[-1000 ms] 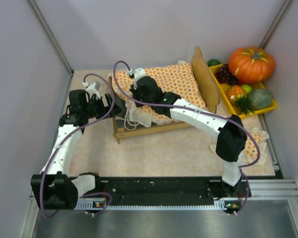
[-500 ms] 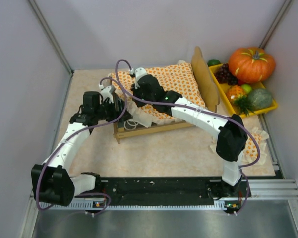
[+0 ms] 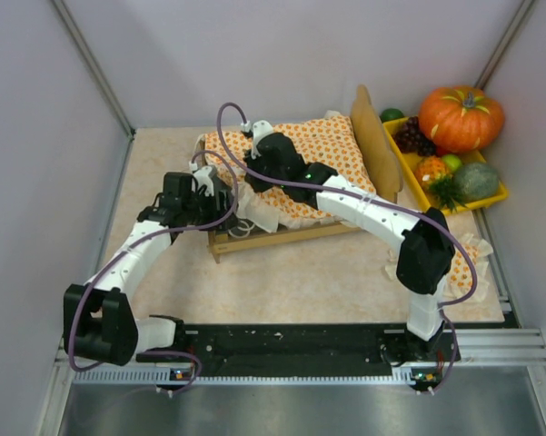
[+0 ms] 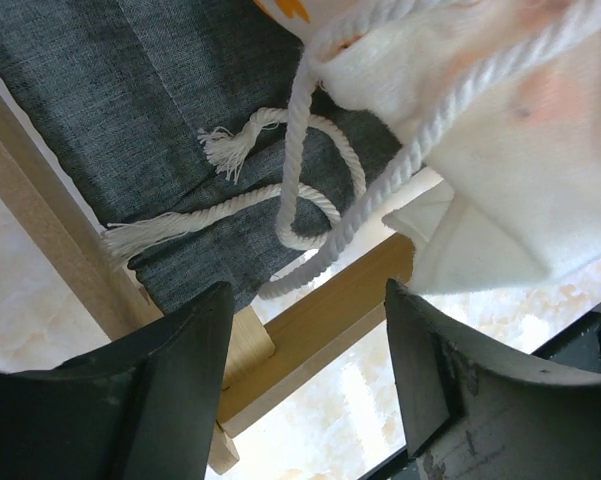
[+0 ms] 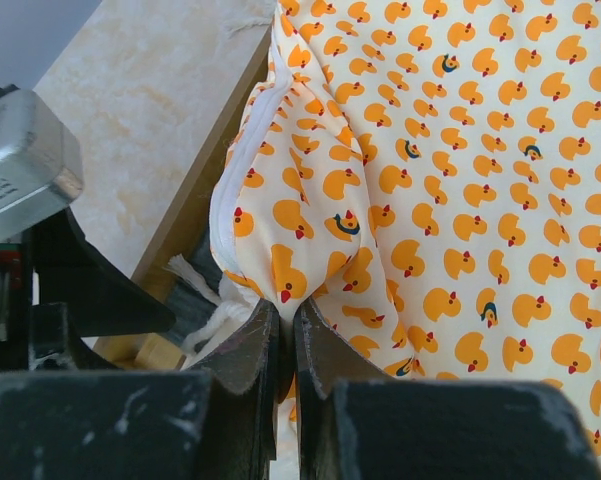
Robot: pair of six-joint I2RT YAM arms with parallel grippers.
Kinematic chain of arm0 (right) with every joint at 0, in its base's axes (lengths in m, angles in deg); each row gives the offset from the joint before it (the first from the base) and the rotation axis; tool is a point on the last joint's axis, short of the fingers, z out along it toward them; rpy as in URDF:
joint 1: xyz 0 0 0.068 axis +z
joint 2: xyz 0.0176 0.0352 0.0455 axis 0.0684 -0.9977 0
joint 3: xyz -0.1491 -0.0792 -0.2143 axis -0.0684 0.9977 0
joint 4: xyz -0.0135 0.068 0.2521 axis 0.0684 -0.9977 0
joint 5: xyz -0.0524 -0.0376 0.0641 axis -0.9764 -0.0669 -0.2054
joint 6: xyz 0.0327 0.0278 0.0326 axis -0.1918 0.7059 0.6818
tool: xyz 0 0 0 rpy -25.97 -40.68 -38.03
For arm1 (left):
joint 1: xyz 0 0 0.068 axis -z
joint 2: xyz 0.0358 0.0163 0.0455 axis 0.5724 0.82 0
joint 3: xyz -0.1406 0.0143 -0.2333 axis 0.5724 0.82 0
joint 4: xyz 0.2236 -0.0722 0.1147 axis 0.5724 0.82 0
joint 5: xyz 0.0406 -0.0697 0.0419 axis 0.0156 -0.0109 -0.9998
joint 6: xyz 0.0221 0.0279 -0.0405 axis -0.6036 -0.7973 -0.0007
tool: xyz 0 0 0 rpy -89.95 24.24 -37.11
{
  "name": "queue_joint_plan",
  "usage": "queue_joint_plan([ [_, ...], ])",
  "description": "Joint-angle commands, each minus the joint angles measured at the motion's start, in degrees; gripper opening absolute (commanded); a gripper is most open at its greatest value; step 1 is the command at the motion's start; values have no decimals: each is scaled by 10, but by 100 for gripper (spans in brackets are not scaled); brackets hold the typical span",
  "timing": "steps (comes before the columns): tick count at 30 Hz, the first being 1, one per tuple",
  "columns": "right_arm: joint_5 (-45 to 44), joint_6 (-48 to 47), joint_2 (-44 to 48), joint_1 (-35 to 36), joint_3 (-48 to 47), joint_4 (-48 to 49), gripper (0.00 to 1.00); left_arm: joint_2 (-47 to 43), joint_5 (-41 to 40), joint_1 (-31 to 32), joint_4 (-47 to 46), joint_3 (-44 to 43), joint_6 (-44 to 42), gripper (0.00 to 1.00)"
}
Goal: Set up the pet bed
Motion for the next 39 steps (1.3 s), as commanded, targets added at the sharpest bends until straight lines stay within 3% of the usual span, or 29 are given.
queue_joint_plan([
  [1, 8, 5, 29, -9, -34, 6, 0, 18, -8, 10, -14, -2, -10, 64],
  [5, 9, 7, 29, -9, -34, 5, 0, 32, -11, 19, -27, 1, -5, 51],
  [6, 10, 7, 29, -9, -34, 5, 0, 34, -11, 21, -27, 0, -4, 39],
  [8, 11, 8, 29, -11, -34, 5, 0, 34, -15, 22, -21, -5, -2, 29],
  [9, 9, 8, 29, -12, -33, 5, 0, 33, -17, 22, -18, -6, -1, 19],
  [13, 11, 12, 30, -13, -34, 5, 0, 10, -20, 22, 27, -35, -4, 0],
  [23, 13, 12, 31, -18, -30, 5, 0, -46, -36, 22, 182, -170, -26, 0],
  [31, 15, 15, 31, -19, -31, 6, 1, -28, 53, 22, 302, -258, -7, 0],
  [39, 17, 13, 32, -21, -27, 6, 1, -47, 115, 21, 348, -287, 16, 0],
])
